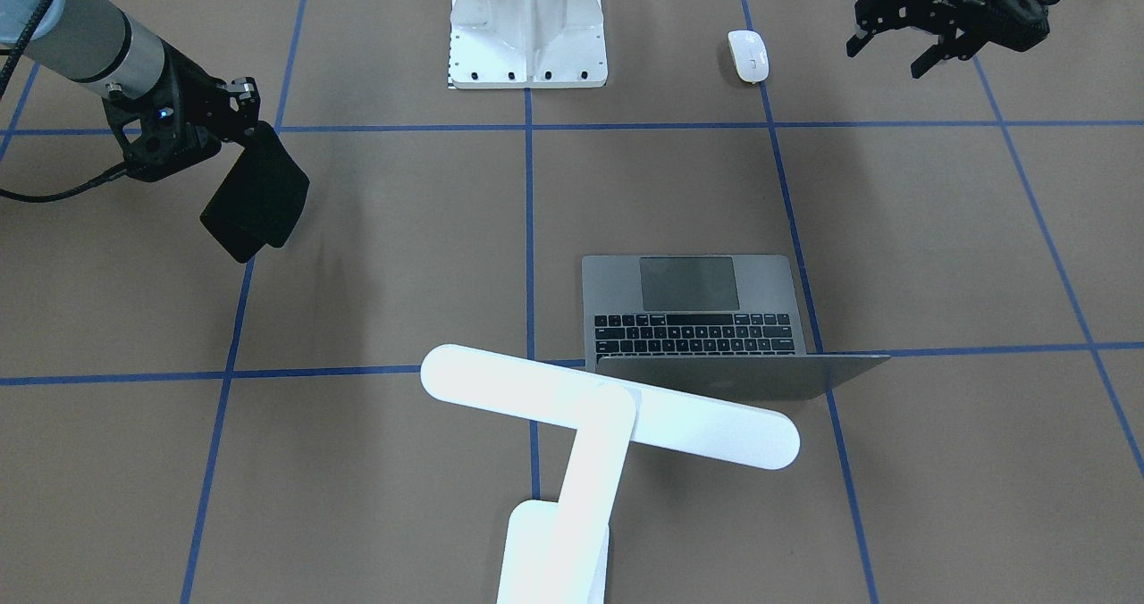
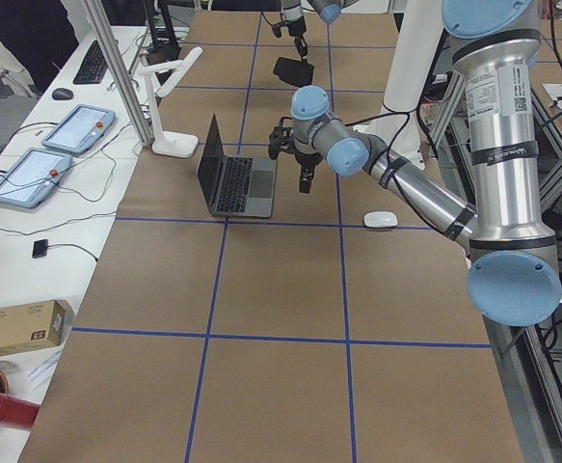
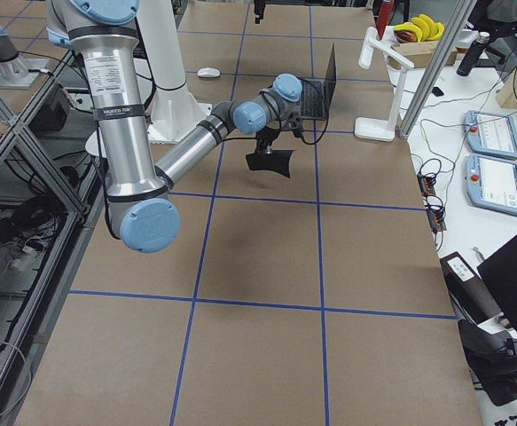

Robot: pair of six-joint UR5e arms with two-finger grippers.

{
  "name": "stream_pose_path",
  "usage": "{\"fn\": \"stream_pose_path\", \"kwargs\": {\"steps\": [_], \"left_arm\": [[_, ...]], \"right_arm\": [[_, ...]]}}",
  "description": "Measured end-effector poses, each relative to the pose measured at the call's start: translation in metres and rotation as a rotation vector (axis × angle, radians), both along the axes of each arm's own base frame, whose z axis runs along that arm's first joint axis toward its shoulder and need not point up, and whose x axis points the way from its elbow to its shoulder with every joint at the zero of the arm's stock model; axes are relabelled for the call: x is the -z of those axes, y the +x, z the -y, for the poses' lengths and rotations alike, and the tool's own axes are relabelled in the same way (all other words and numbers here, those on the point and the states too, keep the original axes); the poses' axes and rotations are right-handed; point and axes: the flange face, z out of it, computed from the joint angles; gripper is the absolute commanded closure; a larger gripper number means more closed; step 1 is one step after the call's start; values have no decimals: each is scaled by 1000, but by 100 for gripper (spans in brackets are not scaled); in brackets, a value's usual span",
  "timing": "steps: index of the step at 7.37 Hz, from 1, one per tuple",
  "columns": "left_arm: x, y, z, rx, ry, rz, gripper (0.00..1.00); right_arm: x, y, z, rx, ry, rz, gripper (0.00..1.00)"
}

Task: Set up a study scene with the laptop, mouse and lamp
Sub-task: 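Carry the mousepad farther from the robot while left gripper moves to the mouse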

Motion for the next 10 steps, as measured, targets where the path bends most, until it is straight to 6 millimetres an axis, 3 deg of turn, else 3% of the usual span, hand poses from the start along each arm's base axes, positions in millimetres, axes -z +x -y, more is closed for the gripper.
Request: {"fn": "stream_pose_path", "kwargs": {"steps": [2,5,8,10], "left_arm": [[-8,22,-14,26,-73,38,0],[-28,43,-50,9,-147,38,0],[-33,103,-100,-79,-173,96,1],[-36,124,-125,-109,-210,127,1]], "right_arm": [[42,-4,57,-3,15,-28,87],[72,-15,124,0,47,-31,87],[102,-38,175,18,65,-36,87],[125,-54,199,25,61,-43,87]]}}
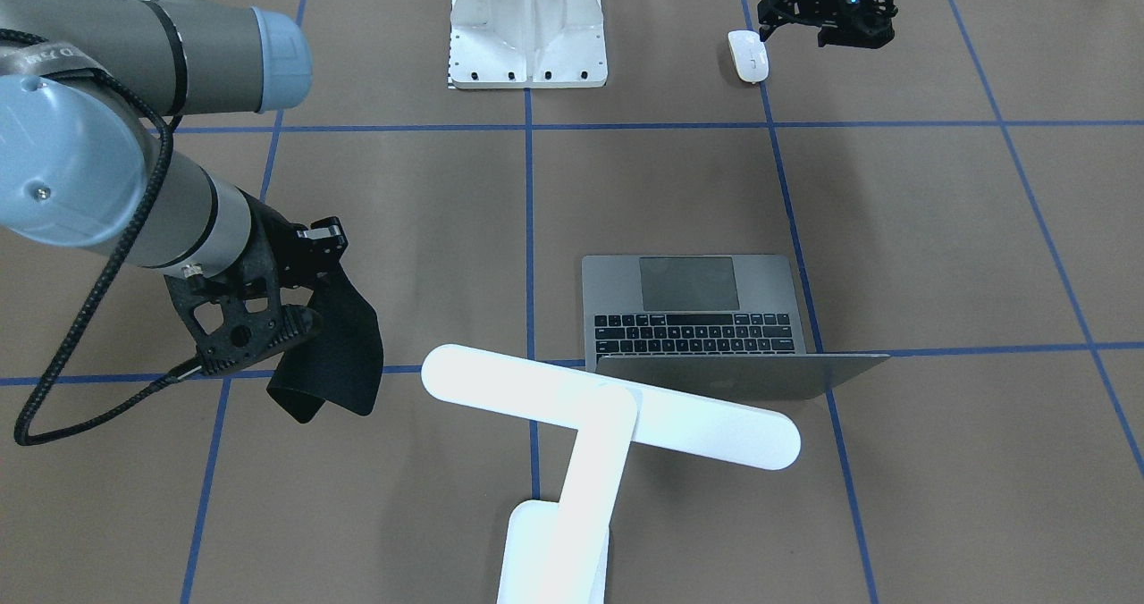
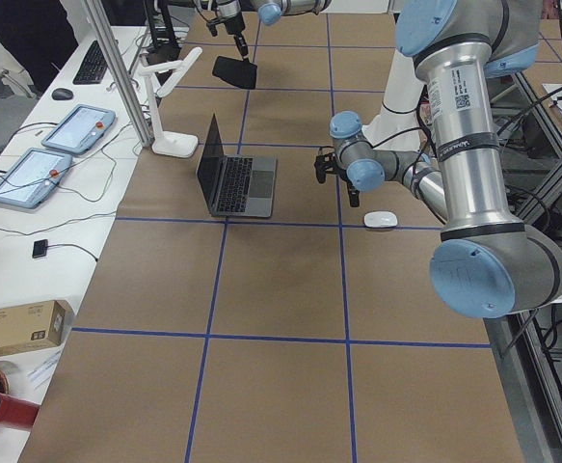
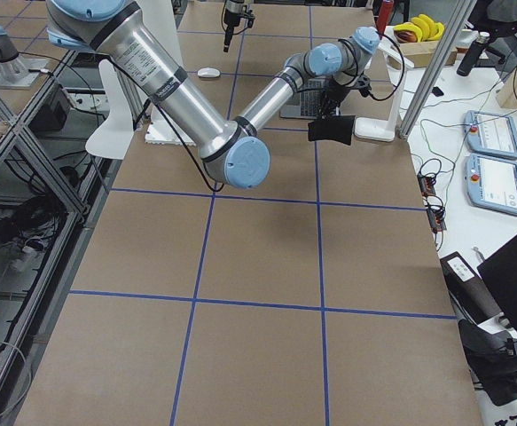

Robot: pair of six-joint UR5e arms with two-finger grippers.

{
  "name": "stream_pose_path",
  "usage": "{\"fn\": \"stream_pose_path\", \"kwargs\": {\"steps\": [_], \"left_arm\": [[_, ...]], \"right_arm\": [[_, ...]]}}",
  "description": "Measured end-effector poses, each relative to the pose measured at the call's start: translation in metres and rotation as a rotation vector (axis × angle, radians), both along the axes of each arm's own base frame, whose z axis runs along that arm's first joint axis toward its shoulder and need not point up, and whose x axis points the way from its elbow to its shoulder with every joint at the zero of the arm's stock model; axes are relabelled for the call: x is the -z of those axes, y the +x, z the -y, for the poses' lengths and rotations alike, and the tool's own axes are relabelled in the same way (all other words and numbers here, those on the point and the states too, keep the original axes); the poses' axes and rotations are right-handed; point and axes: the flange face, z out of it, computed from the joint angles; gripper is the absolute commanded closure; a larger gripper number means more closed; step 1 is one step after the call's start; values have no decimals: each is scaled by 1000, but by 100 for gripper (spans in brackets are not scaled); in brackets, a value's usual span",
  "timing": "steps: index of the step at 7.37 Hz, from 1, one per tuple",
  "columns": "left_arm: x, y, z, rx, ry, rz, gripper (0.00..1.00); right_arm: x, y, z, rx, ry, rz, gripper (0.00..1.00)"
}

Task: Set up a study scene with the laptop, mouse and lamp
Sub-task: 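Carry the mousepad farther from the robot while left gripper moves to the mouse, then lay the mousepad flat beside the laptop and open the right gripper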

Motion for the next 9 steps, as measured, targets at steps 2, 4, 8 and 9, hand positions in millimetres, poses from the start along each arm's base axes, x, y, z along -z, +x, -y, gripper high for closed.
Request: {"fn": "stream_pose_path", "kwargs": {"steps": [2,4,8,9], "left_arm": [[-6,13,-20,-27,-39,31,1],[-17,28,-38,-62,-71,61,2],[-60,66,-51,-97,-87,28,4],[-63,68,-53,-96,-95,21,4]], "right_arm": [[31,-3,7,-1,-15,-37,87],[67,3,2,10,-23,-114,87],[72,-21,-14,60,-30,-147,86],[69,-22,-15,62,-33,-150,71]]}}
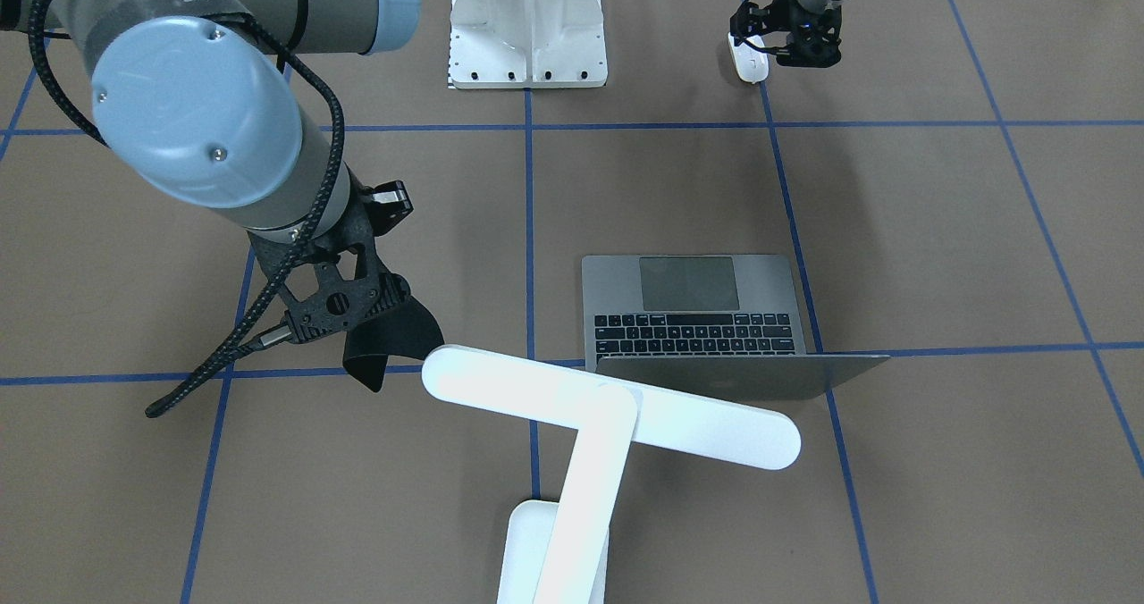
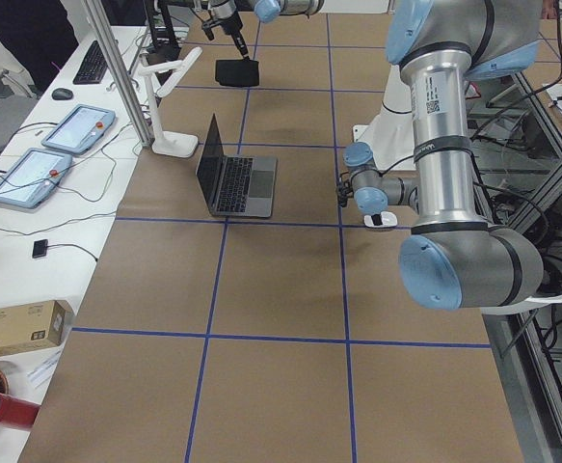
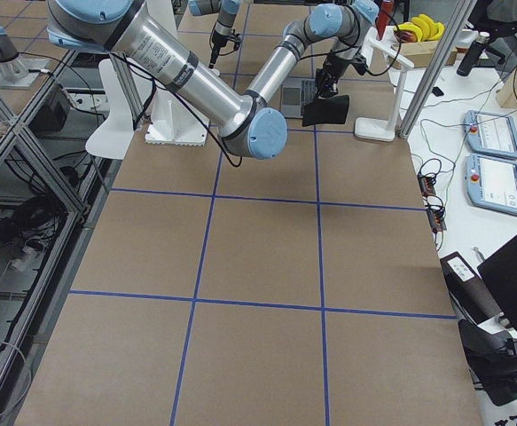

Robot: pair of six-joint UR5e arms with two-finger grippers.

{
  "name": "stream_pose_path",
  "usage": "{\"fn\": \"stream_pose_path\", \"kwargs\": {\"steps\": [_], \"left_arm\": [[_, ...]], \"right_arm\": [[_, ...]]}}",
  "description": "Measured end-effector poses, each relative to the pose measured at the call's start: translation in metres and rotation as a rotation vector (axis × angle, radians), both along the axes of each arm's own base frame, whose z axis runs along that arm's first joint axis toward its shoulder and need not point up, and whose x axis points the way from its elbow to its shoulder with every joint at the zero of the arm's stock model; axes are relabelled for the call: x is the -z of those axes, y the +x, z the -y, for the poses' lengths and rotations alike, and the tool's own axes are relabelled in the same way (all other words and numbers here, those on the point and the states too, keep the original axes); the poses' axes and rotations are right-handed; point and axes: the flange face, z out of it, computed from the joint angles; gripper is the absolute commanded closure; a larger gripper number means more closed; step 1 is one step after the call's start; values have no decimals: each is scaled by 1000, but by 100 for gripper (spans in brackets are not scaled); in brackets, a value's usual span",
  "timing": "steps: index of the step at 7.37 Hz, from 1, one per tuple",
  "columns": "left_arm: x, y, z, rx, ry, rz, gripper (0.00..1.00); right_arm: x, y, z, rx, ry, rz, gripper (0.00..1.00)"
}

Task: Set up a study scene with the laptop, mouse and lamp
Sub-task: 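Lay the mousepad flat beside the laptop and open the right gripper, then close the left gripper on the white mouse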

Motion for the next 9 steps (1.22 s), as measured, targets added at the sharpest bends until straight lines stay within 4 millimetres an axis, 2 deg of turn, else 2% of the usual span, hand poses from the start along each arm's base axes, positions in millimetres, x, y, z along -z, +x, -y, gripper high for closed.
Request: {"fn": "stream_pose_path", "kwargs": {"steps": [1,5,9], "left_arm": [[-1,1,-1,0,-4,-3,4],[-4,7,-9,-22,-9,2,7],[-6,26,-8,-36,-15,-3,9]], "right_arm": [[-2,0,-1,1,0,-1,1],[-7,7,-26,17,49,17,0],[-8,7,-29,17,69,2,0]]}}
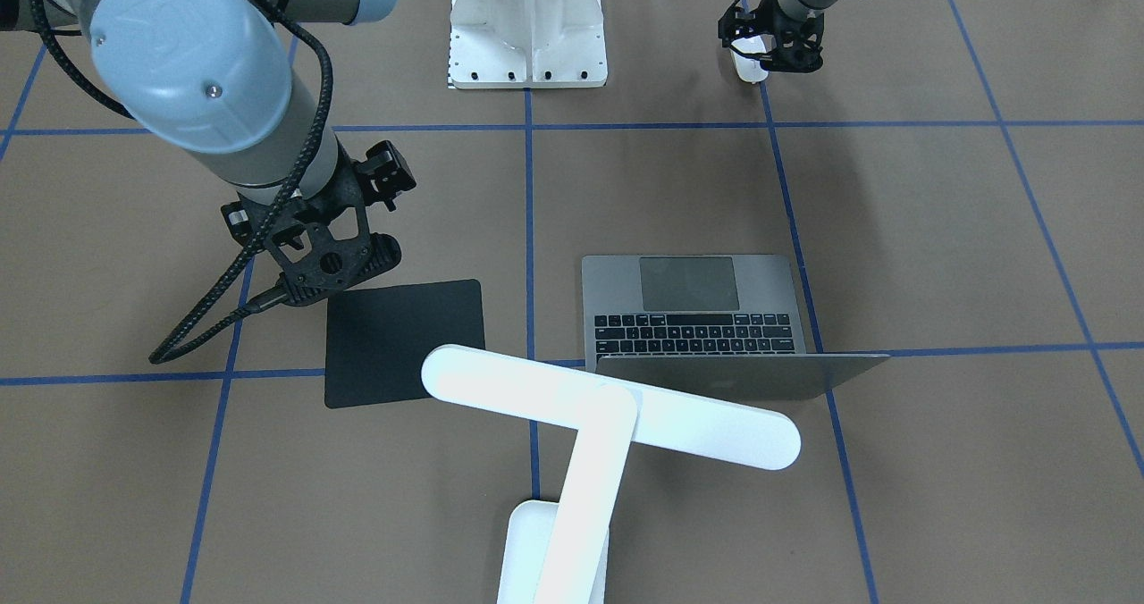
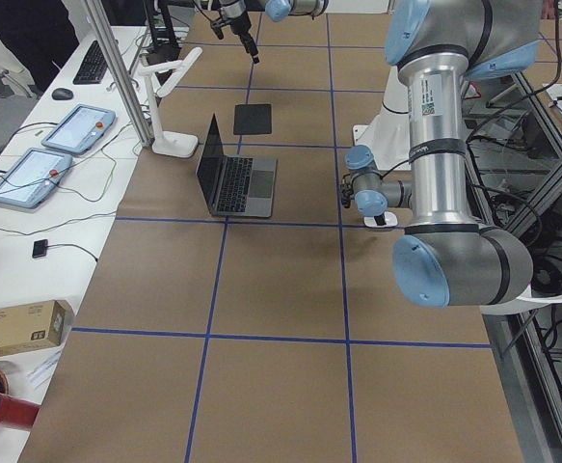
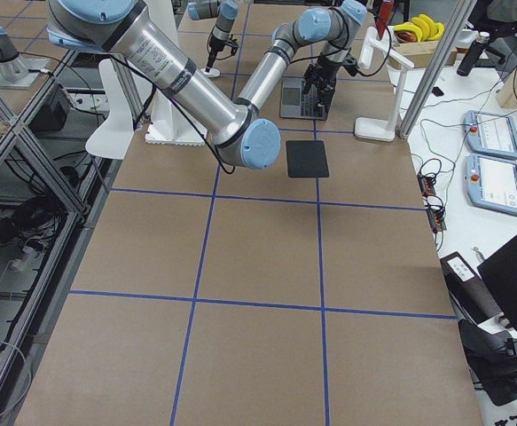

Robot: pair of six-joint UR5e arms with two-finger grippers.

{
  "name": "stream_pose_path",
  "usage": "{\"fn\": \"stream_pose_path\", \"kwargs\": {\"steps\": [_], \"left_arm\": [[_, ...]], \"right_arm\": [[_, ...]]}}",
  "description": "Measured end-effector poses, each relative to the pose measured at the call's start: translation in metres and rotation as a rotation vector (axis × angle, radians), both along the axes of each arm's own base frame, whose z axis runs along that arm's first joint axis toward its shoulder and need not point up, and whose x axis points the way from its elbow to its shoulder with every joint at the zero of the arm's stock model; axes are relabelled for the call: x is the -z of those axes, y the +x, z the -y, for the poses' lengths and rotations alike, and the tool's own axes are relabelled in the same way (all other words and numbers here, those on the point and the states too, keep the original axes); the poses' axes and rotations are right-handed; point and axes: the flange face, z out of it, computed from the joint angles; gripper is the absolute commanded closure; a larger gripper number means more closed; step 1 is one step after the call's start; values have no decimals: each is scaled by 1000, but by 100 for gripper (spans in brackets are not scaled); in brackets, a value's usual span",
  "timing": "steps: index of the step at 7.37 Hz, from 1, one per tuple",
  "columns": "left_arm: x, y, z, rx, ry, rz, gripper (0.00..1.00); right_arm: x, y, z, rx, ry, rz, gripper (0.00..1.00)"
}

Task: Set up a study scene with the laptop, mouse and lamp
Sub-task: 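Close the left gripper on the white mouse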

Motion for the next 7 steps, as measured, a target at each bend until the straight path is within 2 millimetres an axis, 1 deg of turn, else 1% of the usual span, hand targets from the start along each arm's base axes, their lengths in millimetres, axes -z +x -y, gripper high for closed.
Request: {"fn": "stream_pose_path", "kwargs": {"steps": [3,4,5,6,7], "left_arm": [[-7,-1,1,2,-3,15,9],[-9,0,0,1,-4,20,13],[-11,1,0,0,-5,23,15],[-12,3,0,-1,-5,24,19],[-12,3,0,-1,-5,24,19]], "right_arm": [[2,1,-2,0,10,1,0],[2,1,-3,0,11,2,0],[3,2,-3,0,13,2,0],[4,2,-4,0,14,3,0],[4,3,-5,0,17,5,0]]}}
